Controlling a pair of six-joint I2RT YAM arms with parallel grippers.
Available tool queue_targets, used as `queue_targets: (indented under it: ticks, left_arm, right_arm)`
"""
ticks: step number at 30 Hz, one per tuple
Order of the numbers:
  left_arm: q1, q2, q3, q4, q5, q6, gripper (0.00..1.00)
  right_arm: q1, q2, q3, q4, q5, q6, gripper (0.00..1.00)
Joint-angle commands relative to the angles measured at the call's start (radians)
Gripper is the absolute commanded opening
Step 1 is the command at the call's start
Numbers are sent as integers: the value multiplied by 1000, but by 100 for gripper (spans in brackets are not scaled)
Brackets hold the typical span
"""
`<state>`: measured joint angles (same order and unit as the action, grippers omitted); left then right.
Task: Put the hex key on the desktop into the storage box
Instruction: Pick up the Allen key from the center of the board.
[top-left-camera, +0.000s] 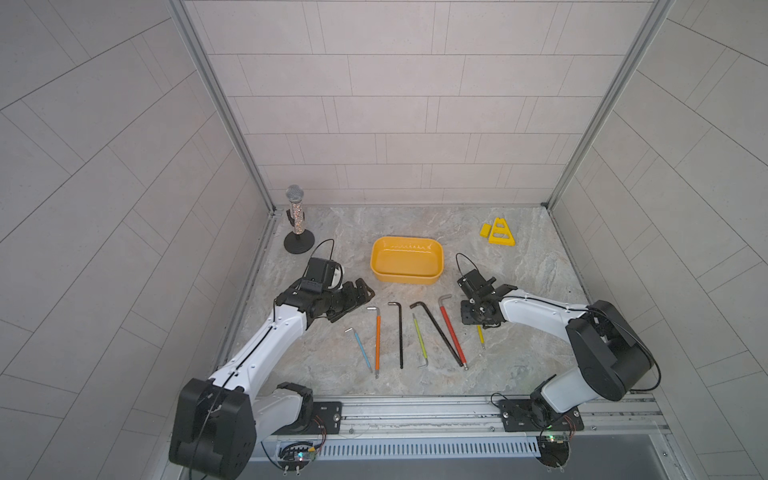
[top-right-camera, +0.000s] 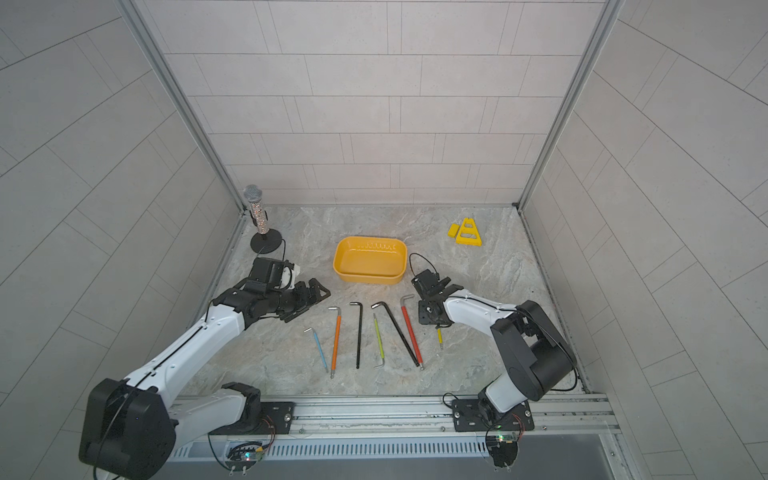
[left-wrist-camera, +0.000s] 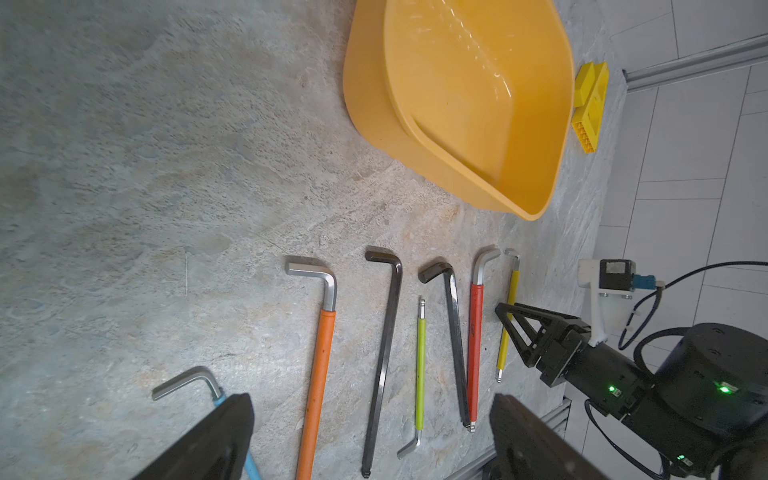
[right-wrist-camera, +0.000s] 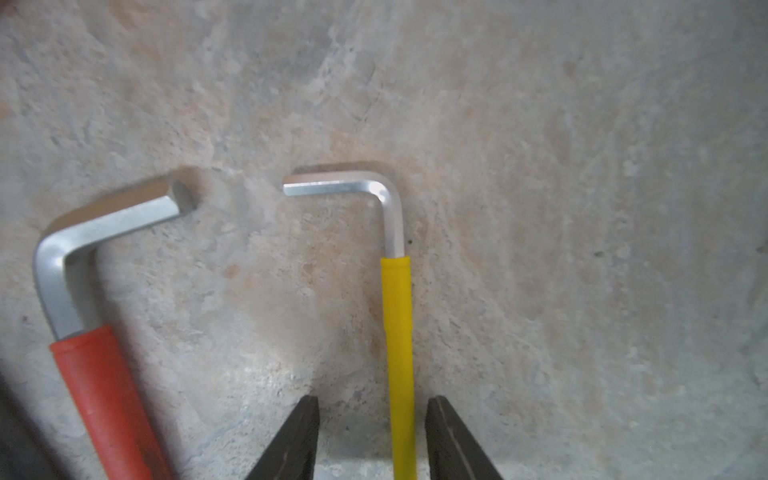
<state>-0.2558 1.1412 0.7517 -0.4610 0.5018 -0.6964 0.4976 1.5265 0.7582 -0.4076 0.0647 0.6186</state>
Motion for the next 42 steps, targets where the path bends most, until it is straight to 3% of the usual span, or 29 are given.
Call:
queue_targets:
  ticks: [1,21,32,42]
  left_arm:
    - [-2,-29,7,10,4,-8,97]
    - [-2,-40,15,-15,1,-5,97]
    - [-2,-53,49,-63,-43,10,97]
    - [-3,29,268,-144,-50,124,97]
  right_arm:
    - [4,-5,-42,-46,19,7,41]
    - [22,-76,-44,-66,29,-8,0]
    - [23,-194,-21,-121,35,-25,0]
    - [23,-313,16,-180,11,-33,0]
